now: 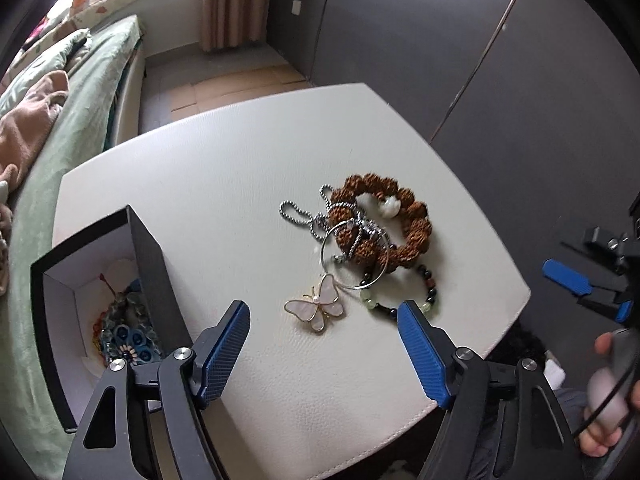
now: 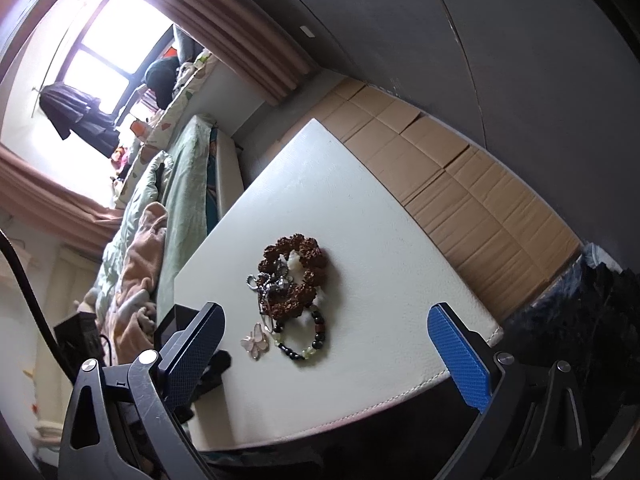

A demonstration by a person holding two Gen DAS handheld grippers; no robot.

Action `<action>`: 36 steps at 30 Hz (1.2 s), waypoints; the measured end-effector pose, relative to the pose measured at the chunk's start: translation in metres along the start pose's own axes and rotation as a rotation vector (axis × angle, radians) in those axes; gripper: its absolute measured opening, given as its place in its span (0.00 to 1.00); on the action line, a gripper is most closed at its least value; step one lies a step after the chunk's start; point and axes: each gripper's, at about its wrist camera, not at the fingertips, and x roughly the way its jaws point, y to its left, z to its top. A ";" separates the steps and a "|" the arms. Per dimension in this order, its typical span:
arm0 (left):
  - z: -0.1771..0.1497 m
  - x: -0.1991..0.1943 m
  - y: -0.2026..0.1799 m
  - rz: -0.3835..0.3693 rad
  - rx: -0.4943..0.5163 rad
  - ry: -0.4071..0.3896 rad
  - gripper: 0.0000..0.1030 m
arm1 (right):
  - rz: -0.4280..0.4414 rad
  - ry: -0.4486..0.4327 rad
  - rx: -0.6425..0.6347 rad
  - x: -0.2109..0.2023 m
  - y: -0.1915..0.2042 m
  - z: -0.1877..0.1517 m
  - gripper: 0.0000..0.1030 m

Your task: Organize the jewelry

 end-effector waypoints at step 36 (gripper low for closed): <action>0.003 0.015 0.026 0.020 -0.171 0.088 0.58 | 0.018 0.053 0.038 0.015 -0.004 0.001 1.00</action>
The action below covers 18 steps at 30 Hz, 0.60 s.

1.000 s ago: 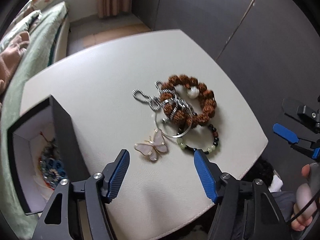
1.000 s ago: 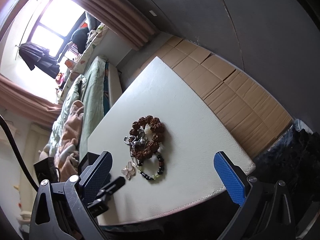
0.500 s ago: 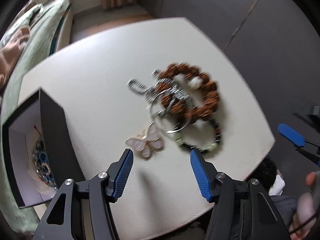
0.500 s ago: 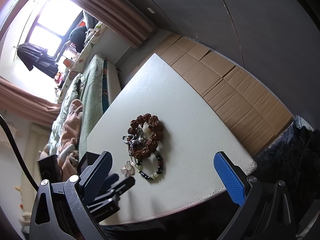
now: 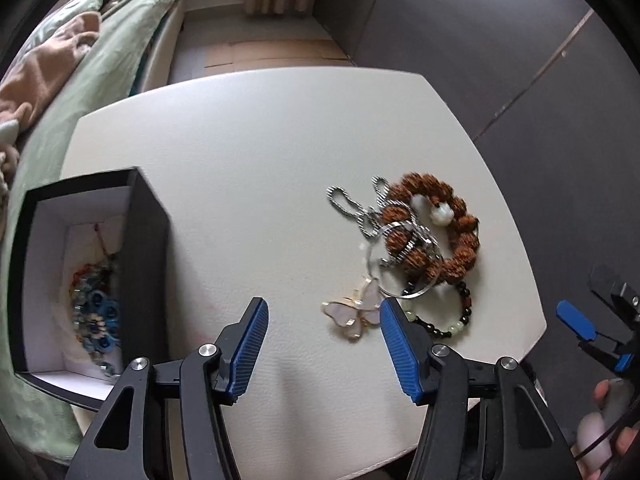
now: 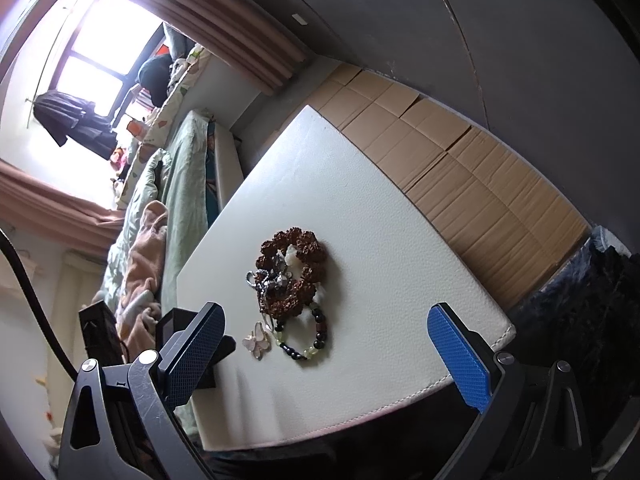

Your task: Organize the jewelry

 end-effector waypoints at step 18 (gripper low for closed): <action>0.004 0.031 -0.038 0.068 0.123 0.022 0.56 | -0.004 0.019 0.000 0.005 -0.002 0.002 1.00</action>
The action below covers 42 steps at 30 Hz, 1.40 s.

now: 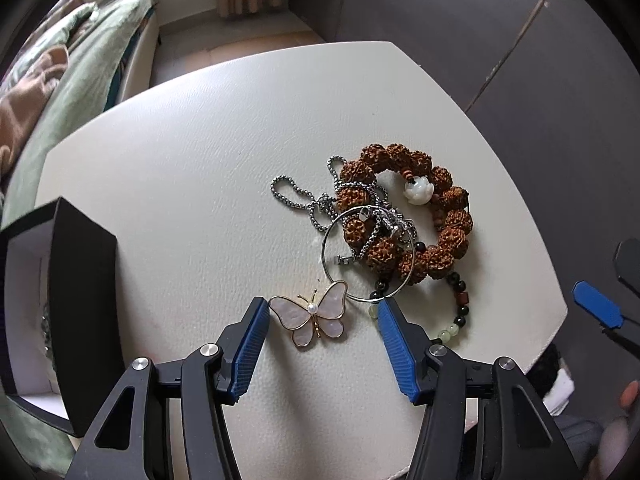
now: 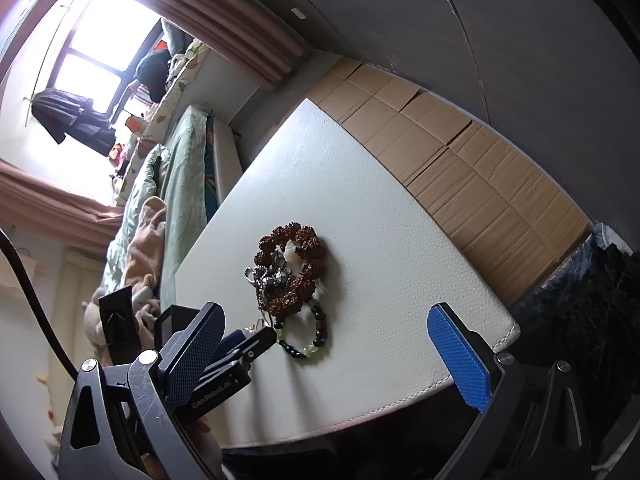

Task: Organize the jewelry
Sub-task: 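Grasp the white butterfly pendant with the left gripper while the right reaches the green-beaded bracelet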

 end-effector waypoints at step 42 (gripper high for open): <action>-0.003 -0.046 0.034 -0.025 -0.038 -0.114 0.39 | -0.023 0.114 -0.109 0.045 0.037 -0.018 0.65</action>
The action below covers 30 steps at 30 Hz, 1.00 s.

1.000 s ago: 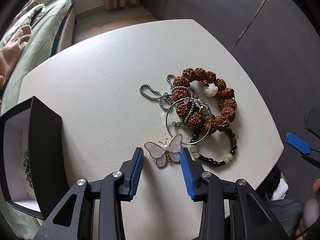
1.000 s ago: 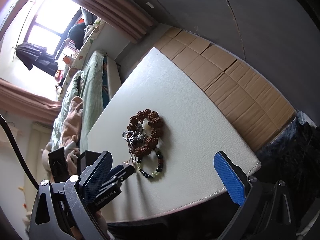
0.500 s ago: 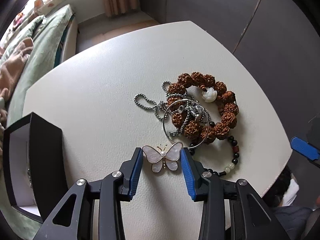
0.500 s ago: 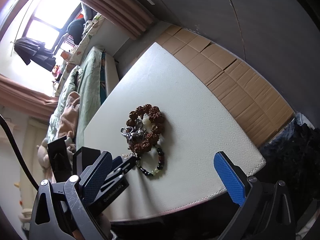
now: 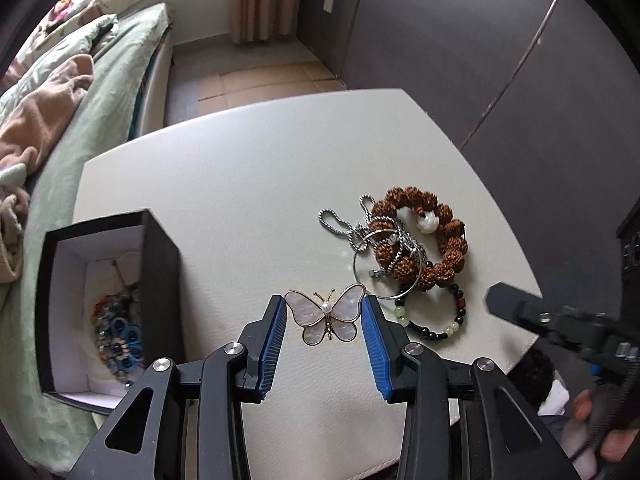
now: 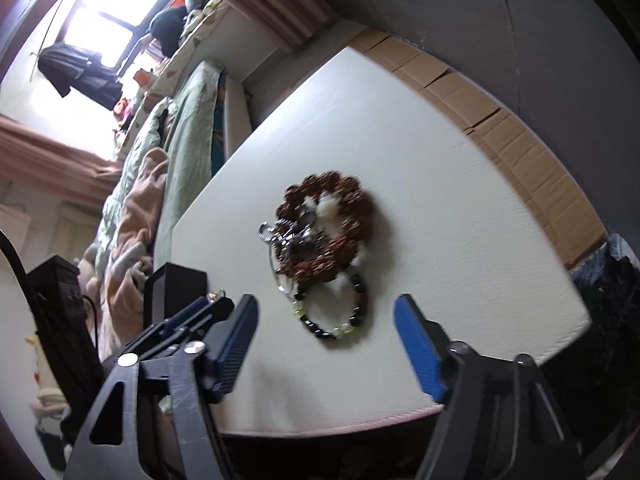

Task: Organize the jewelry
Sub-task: 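Grasp the white butterfly pendant with the left gripper while the right reaches the green-beaded bracelet, then carry the butterfly into the black box with the left gripper while the right carries the beaded bracelet in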

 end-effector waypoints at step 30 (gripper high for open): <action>-0.015 -0.077 0.076 -0.059 -0.156 -0.155 0.39 | -0.500 0.021 -0.331 0.032 0.050 -0.017 0.08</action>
